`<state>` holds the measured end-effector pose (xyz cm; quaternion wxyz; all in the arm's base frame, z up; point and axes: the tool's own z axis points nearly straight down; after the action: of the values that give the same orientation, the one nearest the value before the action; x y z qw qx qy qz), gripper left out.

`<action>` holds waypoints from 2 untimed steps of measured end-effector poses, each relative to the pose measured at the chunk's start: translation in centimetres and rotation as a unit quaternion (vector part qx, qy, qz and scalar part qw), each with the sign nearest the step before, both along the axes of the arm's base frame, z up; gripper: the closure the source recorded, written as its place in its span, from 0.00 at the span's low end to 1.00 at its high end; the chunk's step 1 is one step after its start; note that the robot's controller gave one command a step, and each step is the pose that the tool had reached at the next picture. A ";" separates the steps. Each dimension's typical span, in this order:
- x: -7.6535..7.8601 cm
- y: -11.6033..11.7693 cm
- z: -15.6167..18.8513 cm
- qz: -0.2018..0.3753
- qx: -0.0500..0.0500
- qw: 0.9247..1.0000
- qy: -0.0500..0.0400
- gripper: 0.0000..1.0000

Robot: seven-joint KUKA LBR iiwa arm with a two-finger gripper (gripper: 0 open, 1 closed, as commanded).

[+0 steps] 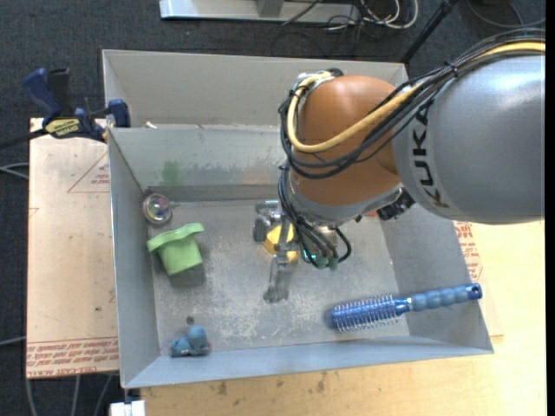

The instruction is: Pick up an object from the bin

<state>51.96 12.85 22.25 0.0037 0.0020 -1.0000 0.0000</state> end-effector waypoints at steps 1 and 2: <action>2.2 8.1 -11.9 -0.053 0.000 0.999 0.000 0.00; -1.1 12.4 -14.9 0.128 0.003 0.992 -0.007 0.00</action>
Offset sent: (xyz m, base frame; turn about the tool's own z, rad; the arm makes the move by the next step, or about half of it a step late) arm 0.0242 0.0776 -0.1140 0.1112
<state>50.85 25.21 7.34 -0.0034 0.1297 -0.9915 -0.0026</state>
